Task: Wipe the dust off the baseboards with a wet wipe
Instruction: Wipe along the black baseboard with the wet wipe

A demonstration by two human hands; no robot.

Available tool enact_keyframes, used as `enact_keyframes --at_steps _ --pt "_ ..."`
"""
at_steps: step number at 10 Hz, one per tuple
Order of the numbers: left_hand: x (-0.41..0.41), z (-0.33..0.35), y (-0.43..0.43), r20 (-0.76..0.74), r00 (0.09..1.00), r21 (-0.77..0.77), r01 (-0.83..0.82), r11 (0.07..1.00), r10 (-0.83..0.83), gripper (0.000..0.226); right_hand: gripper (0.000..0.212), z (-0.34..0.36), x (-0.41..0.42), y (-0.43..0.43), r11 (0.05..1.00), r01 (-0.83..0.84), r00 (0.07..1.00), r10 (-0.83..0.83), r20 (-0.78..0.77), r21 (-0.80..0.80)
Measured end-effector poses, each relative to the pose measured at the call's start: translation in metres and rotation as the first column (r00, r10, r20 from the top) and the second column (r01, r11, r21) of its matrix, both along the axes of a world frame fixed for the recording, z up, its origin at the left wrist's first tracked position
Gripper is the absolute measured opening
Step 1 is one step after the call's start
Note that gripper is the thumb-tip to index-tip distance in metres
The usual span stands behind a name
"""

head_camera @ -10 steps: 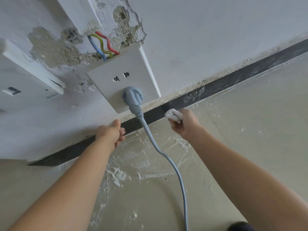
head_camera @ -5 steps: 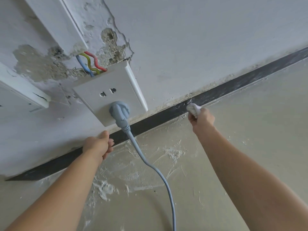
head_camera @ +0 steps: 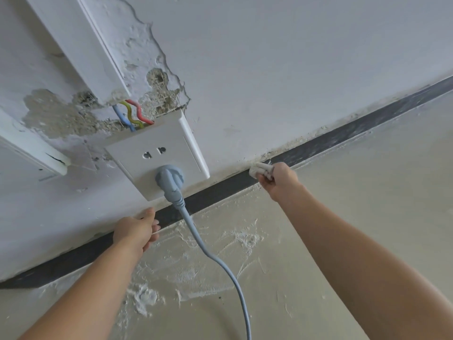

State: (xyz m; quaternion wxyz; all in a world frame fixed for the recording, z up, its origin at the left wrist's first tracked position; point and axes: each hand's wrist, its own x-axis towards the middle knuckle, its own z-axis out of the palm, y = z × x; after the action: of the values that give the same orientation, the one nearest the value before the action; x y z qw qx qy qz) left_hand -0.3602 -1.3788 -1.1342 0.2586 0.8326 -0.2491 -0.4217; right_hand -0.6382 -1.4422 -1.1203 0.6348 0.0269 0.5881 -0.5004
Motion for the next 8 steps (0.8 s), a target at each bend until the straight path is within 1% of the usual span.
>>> enact_keyframes --at_steps 1,2,3,4,5,6,7,8 --pt "0.001 -0.001 0.000 0.012 1.000 -0.004 0.005 1.000 -0.005 0.037 0.033 0.012 -0.023 0.005 0.990 0.140 0.975 -0.140 -0.172 -0.011" --pt "-0.002 -0.002 -0.002 -0.010 1.000 -0.007 -0.008 1.000 0.008 0.038 0.025 0.004 -0.015 0.016 0.997 0.028 0.970 -0.009 -0.244 0.076" --pt "-0.003 -0.001 -0.003 -0.045 0.999 -0.002 -0.017 1.000 0.017 0.038 0.020 -0.002 0.029 0.025 0.955 -0.270 0.941 0.288 -0.180 0.120" --pt "-0.001 0.001 -0.001 -0.059 0.998 -0.016 0.015 1.000 -0.016 0.037 0.016 0.007 0.048 0.021 0.978 -0.206 0.951 0.204 -0.232 0.017" --pt "0.005 0.005 0.006 -0.071 0.993 -0.030 0.096 0.995 -0.098 0.036 0.019 0.015 0.026 0.020 0.996 -0.047 0.934 0.015 -0.357 -0.081" --pt "0.010 0.006 0.015 -0.097 0.980 -0.076 0.169 0.983 -0.176 0.033 0.015 0.028 0.007 0.029 0.994 -0.106 0.891 0.095 -0.443 -0.001" --pt "0.010 0.006 0.030 -0.072 0.938 -0.070 0.335 0.939 -0.340 0.028 0.012 0.038 0.015 0.035 0.957 -0.274 0.799 0.280 -0.532 0.093" --pt "0.010 0.005 0.041 -0.046 0.872 -0.014 0.488 0.873 -0.488 0.018 0.010 0.038 0.028 0.042 0.912 -0.374 0.715 0.399 -0.574 0.169"
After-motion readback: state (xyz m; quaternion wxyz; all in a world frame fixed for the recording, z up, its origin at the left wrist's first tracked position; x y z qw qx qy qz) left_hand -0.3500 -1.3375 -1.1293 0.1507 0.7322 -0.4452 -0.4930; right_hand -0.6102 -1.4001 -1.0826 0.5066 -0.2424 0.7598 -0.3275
